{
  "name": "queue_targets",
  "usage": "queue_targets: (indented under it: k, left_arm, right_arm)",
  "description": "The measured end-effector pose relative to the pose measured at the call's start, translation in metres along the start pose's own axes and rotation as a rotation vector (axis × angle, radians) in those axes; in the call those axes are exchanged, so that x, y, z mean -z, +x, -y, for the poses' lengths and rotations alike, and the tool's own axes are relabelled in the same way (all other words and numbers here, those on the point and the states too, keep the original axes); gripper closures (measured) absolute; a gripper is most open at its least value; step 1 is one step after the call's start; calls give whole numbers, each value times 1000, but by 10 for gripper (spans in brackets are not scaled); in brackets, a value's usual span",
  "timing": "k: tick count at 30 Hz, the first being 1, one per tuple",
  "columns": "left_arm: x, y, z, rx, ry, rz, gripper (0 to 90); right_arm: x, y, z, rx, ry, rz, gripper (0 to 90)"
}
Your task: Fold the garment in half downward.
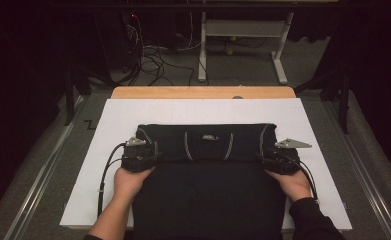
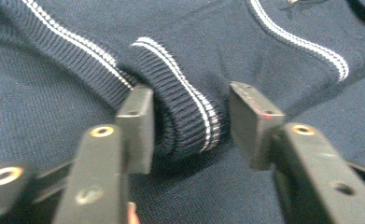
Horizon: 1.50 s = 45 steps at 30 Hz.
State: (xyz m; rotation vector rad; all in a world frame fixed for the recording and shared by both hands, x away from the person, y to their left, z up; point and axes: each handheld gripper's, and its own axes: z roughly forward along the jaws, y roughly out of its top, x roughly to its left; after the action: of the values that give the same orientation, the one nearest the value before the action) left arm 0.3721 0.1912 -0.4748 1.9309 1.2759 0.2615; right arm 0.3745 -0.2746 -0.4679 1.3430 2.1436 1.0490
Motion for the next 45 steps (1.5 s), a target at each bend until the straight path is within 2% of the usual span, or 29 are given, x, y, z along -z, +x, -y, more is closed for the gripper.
queue_targets:
  k: [2, 5, 7, 10, 11, 14, 18, 21, 27, 31, 38, 40, 42, 45]
  left_arm:
    - [-1, -1, 1, -2, -1, -4, 584]
    - [1, -2, 0, -15, -6, -5, 692]
    - [4, -4, 0, -19, -12, 1, 723]
    - [17, -9, 0, -45, -32, 14, 726]
    - [22, -11, 0, -52, -41, 20, 725]
    - [36, -17, 2, -79, -53, 34, 725]
    - [52, -24, 13, -100, -65, 71, 724]
    - [59, -27, 25, -119, -47, 81, 723]
    - [70, -33, 42, -112, -33, 114, 722]
    - [75, -39, 50, -133, -20, 115, 722]
    - [74, -43, 64, -130, 24, 110, 706]
    - [71, -41, 68, -113, 57, 105, 676]
    - [69, -40, 69, -111, 73, 103, 610]
    - [70, -40, 68, -119, 51, 67, 458]
  right_arm:
    - [-1, 0, 1, 5, 12, 1, 571]
    - [1, 2, 0, 19, 11, -11, 743]
    - [2, 5, -1, 41, 7, -5, 770]
    - [12, 9, -2, 66, -30, -9, 776]
    - [22, 12, -3, 72, -62, -20, 775]
    - [30, 15, -1, 93, -78, -29, 775]
    - [46, 24, 8, 121, -86, -44, 774]
    - [56, 27, 16, 124, -91, -54, 774]
    - [76, 34, 34, 135, -88, -78, 773]
    - [85, 42, 48, 152, -69, -83, 771]
    - [87, 41, 58, 137, -49, -87, 757]
    - [84, 41, 61, 136, -28, -88, 731]
    - [82, 40, 63, 128, -13, -97, 662]
    - [82, 37, 63, 111, -30, -96, 520]
